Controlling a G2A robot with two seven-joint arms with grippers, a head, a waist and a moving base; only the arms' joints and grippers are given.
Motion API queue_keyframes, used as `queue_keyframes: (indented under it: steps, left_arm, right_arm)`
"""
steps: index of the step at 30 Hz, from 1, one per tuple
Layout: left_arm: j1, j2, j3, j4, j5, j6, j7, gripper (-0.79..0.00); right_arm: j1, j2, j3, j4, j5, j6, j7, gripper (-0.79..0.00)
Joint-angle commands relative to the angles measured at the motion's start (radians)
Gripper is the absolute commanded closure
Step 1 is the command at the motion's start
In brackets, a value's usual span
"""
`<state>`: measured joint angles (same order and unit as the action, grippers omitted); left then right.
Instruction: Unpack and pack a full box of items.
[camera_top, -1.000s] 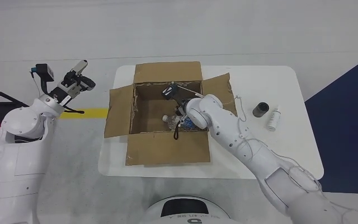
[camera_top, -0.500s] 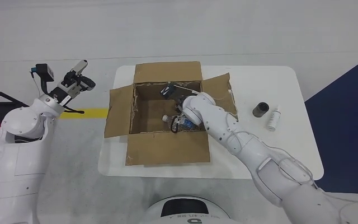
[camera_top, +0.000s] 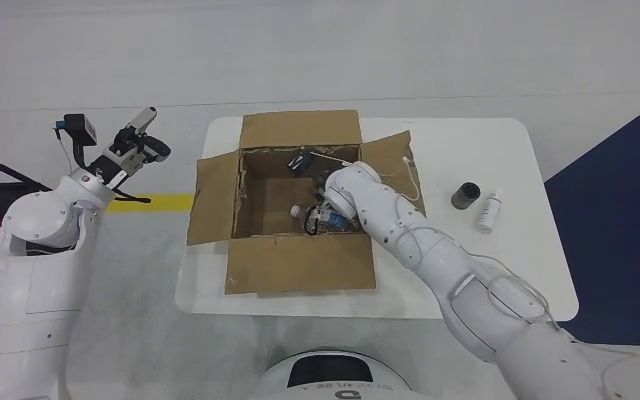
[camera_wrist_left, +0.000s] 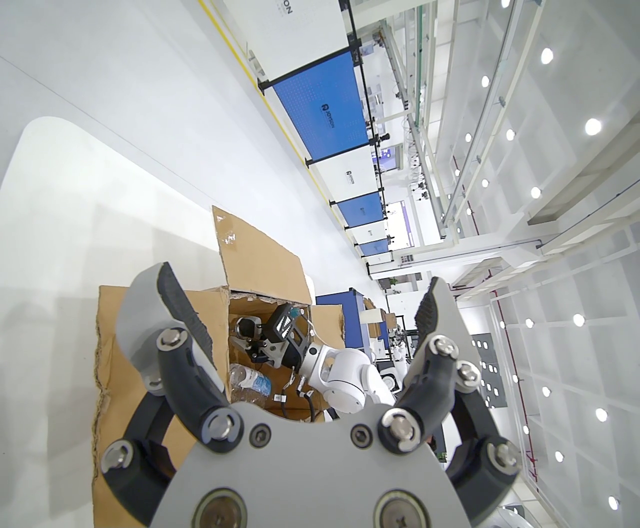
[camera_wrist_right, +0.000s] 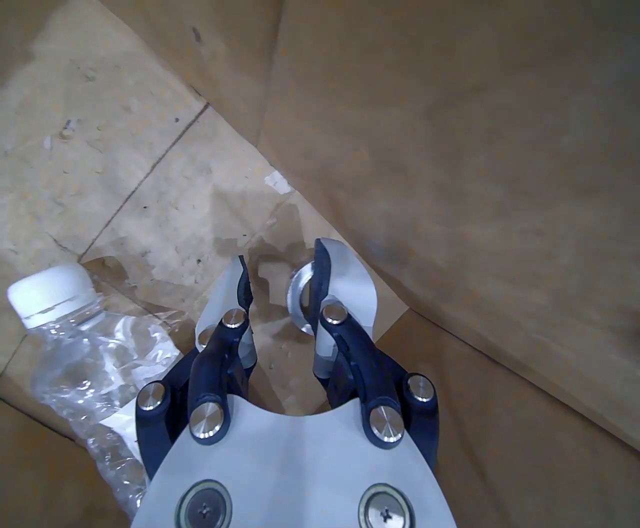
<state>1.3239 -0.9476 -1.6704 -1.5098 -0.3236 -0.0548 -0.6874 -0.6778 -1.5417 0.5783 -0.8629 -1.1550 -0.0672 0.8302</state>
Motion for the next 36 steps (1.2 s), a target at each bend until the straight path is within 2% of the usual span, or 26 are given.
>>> queue_keyframes:
  steps: [1, 5, 9, 14, 22, 28, 36]
  left_arm:
    - [0.000, 0.000, 0.000, 0.000, 0.000, 0.000, 0.000, -0.785]
    - [0.000, 0.000, 0.000, 0.000, 0.000, 0.000, 0.000, -0.785]
    - [0.000, 0.000, 0.000, 0.000, 0.000, 0.000, 0.000, -0.785]
    - [0.000, 0.000, 0.000, 0.000, 0.000, 0.000, 0.000, -0.785]
    - [0.000, 0.000, 0.000, 0.000, 0.000, 0.000, 0.000, -0.785]
    - [0.000, 0.000, 0.000, 0.000, 0.000, 0.000, 0.000, -0.785]
    - [0.000, 0.000, 0.000, 0.000, 0.000, 0.000, 0.000, -0.785]
  right_arm:
    - [-0.003, -0.002, 0.015, -0.021, 0.043, -0.048, -0.007, -0.305]
    - [-0.021, 0.011, 0.058, -0.090, 0.093, -0.123, -0.012, -0.332]
    - [-0.060, 0.037, 0.107, -0.186, 0.078, -0.137, -0.004, -0.323]
    - [-0.115, 0.068, 0.162, -0.278, -0.010, -0.062, 0.025, -0.320]
    - [-0.156, 0.091, 0.224, -0.321, -0.088, 0.011, 0.065, -0.320]
    - [-0.170, 0.085, 0.207, -0.310, -0.130, 0.027, 0.073, -0.308]
    - [-0.155, 0.051, 0.169, -0.220, -0.120, 0.093, -0.038, -0.222]
